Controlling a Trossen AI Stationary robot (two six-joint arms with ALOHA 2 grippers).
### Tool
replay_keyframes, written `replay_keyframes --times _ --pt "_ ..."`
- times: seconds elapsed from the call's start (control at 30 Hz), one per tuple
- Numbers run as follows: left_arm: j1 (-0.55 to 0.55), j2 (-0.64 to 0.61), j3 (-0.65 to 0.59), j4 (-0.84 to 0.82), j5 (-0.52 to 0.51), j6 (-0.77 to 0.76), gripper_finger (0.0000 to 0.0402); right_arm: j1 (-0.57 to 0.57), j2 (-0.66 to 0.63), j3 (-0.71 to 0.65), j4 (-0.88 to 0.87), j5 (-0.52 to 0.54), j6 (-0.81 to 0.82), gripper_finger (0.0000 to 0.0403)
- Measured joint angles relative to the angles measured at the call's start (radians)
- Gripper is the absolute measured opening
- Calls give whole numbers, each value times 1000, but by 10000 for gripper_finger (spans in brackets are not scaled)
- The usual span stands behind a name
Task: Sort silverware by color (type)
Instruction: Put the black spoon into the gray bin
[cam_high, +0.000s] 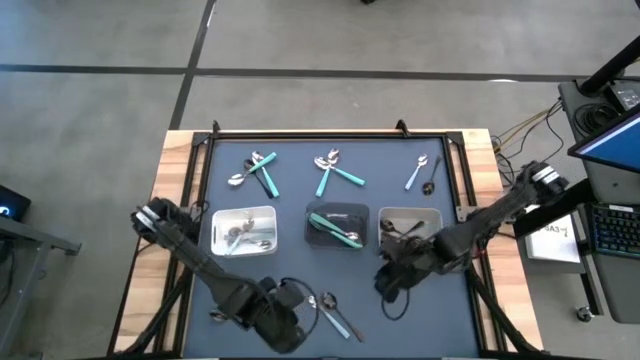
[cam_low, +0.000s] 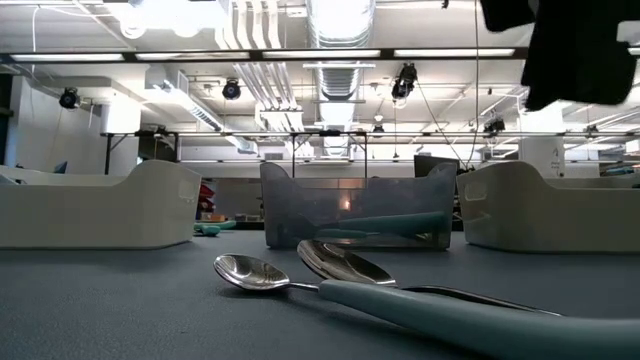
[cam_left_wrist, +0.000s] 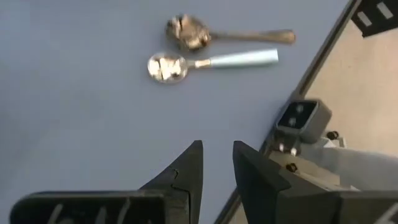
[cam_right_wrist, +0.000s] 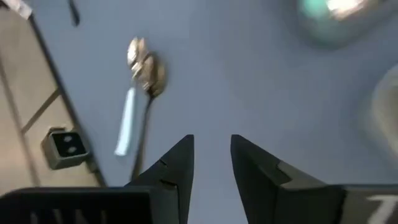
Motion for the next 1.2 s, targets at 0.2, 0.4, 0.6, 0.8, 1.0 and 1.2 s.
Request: replay_keyframes --times 0.2,0.4,0.6,0.8,1.0,1.2 --pt "-47 0 0 -1 -6 -21 71 2 229 22 209 -122 53 91" --pt "-92 -3 0 -70 -9 -22 71 18 426 189 191 -149 59 93" --pt "-122 -10 0 -179 -9 -25 71 26 585 406 20 -148 21 93" --pt "-152 -16 0 -199 -10 -26 71 26 728 625 -177 -141 -36 93" --pt "-184 -17 0 -206 -12 -92 71 26 800 749 -212 -148 -83 93" --pt "-210 -17 0 -206 -40 -143 71 22 823 789 -248 -128 -96 93"
